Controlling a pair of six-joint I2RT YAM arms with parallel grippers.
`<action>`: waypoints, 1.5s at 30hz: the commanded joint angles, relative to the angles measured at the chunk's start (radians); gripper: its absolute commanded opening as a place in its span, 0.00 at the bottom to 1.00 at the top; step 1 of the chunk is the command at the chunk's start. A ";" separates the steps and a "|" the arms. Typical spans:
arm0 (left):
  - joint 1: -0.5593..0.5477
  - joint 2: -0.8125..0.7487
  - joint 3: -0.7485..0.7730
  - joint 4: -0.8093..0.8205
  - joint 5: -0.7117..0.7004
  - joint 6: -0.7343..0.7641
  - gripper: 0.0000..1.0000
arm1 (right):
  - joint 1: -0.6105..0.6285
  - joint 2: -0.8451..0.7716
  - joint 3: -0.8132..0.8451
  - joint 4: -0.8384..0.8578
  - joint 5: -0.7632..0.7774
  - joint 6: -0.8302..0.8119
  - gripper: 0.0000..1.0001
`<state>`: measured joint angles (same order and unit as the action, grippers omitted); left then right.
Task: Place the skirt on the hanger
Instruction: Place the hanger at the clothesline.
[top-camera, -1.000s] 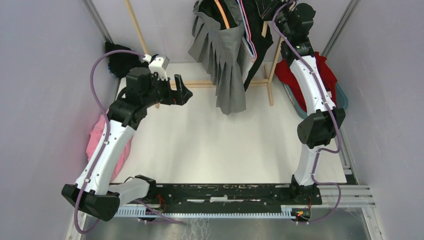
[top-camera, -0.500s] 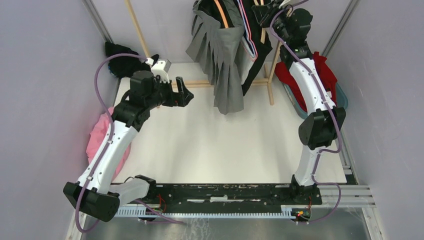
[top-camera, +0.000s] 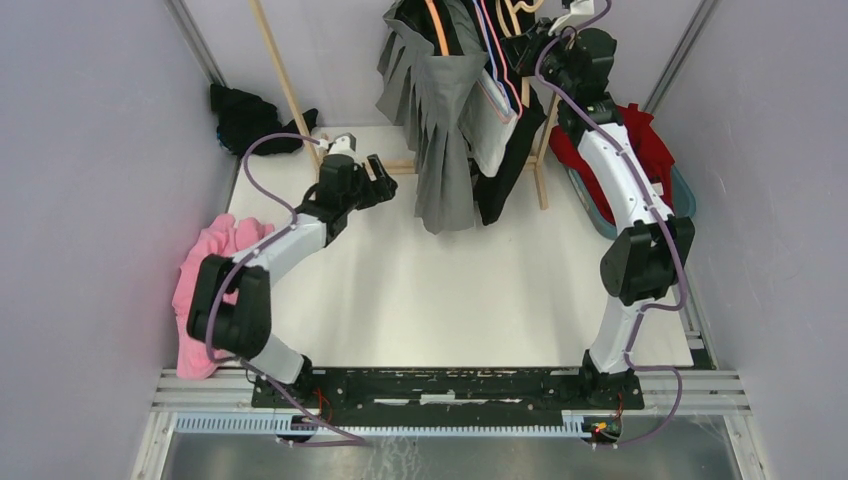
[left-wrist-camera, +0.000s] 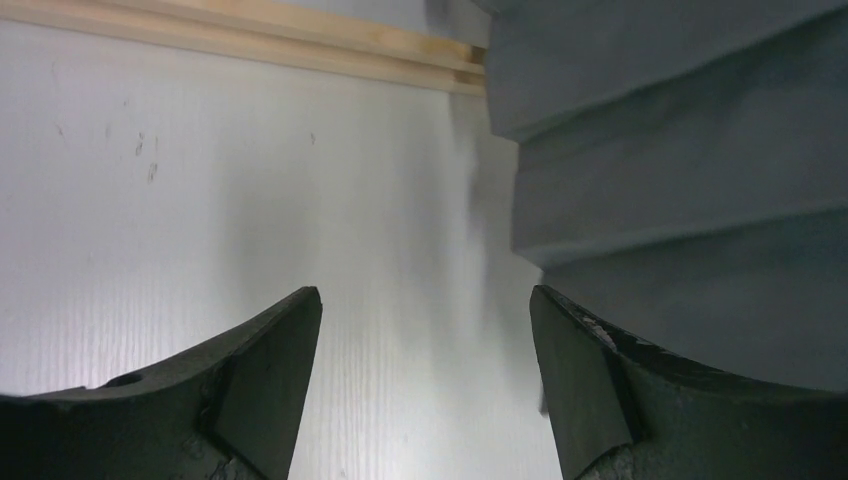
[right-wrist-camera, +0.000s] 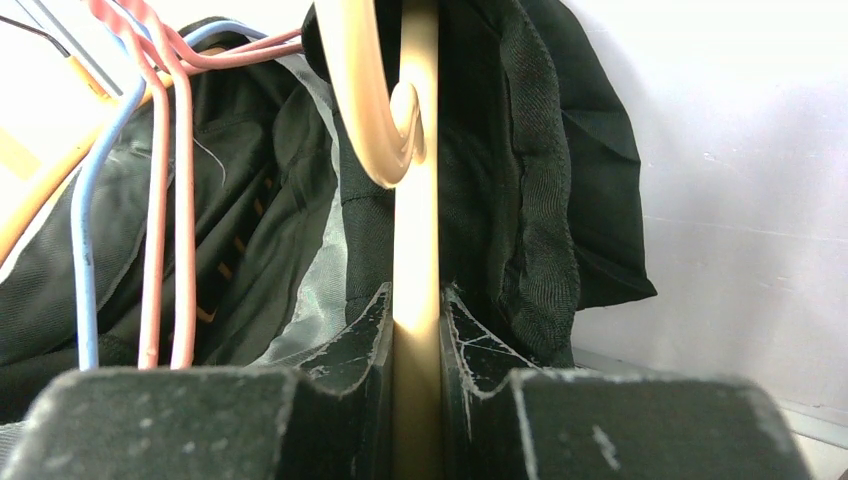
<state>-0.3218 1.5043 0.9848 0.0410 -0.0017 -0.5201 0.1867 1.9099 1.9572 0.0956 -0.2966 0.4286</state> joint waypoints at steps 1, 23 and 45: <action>0.000 0.127 0.076 0.310 -0.070 -0.020 0.80 | -0.004 -0.111 0.039 0.094 0.012 -0.022 0.02; -0.005 0.861 0.891 0.064 -0.309 0.018 0.44 | -0.043 -0.184 -0.091 0.126 -0.008 0.038 0.02; -0.045 0.998 0.991 -0.240 -0.149 0.031 0.42 | -0.045 -0.268 -0.219 0.144 -0.041 0.036 0.02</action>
<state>-0.3264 2.5496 2.0785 -0.1390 -0.1974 -0.4854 0.1474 1.7493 1.7397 0.1181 -0.3183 0.4500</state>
